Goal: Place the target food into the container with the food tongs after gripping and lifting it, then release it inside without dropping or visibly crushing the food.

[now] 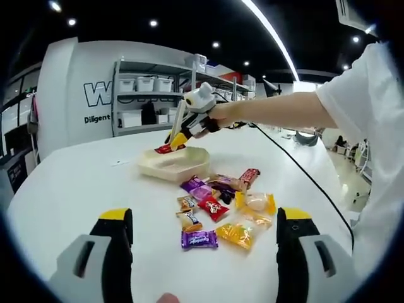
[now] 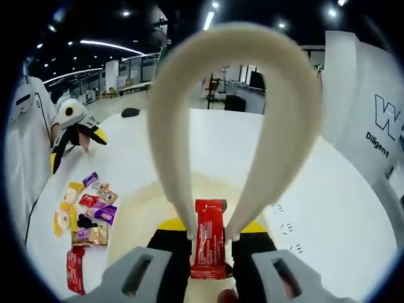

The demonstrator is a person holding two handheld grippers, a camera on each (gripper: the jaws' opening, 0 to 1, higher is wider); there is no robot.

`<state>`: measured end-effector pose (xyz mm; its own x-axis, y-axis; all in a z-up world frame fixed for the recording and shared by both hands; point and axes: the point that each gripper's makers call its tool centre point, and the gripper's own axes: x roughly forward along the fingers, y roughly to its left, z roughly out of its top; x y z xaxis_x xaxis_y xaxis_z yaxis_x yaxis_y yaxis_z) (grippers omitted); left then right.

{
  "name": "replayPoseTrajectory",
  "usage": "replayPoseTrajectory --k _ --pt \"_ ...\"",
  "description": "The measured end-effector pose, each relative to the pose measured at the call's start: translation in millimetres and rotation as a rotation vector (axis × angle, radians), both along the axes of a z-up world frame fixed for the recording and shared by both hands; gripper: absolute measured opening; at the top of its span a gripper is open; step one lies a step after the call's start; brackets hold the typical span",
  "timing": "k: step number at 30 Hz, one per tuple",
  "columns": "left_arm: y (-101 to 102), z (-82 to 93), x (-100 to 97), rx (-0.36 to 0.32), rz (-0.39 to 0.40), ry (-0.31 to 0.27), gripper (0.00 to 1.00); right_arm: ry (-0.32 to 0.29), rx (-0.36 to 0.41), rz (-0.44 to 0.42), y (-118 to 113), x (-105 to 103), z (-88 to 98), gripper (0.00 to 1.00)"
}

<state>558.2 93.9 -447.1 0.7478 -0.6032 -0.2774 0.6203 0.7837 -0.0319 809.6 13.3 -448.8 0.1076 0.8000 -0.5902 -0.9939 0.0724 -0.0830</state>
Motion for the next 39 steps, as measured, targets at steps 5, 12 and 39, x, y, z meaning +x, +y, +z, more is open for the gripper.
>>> replayPoseTrajectory --k 5,12,39 --pt "0.6 -0.9 0.2 0.002 0.003 0.004 0.92 0.003 -0.011 0.006 1.5 5.0 -4.2 0.18" --pt "0.7 -2.6 1.3 0.002 0.005 0.007 0.92 0.009 -0.021 0.003 4.2 9.0 -13.1 0.18" --pt "2.3 -5.1 2.7 0.007 0.011 0.016 0.92 0.022 -0.033 -0.003 6.4 22.5 -28.9 0.19"
